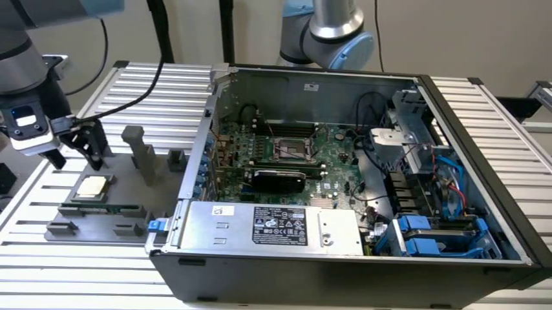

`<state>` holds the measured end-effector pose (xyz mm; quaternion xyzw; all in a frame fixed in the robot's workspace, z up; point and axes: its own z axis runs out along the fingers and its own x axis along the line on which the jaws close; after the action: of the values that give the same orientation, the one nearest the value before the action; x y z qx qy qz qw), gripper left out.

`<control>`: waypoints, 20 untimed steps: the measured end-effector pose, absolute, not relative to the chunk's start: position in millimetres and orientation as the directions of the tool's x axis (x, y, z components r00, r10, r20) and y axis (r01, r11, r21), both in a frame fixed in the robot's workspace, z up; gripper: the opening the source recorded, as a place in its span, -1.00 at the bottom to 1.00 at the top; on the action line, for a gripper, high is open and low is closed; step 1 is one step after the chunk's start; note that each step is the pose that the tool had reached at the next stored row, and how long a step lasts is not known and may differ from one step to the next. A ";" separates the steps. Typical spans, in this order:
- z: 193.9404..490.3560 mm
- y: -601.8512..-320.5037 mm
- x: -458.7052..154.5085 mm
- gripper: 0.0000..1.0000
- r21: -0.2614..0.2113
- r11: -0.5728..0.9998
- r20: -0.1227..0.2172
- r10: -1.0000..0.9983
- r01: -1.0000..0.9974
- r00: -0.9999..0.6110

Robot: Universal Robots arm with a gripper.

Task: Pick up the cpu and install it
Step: 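Pick up the cpu and move it towards the insertion slot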

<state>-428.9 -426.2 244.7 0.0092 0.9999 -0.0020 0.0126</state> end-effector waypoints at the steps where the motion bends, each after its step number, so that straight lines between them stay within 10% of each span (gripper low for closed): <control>1: 242.9 -426.1 -428.9 0.42 -0.004 1.000 -0.025 0.018 0.018 -1.000; 20: 208.4 -426.0 -427.0 0.42 -0.007 1.000 -0.024 0.018 0.018 -1.000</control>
<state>-427.0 -426.0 208.4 0.0090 0.9999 -0.0034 0.0122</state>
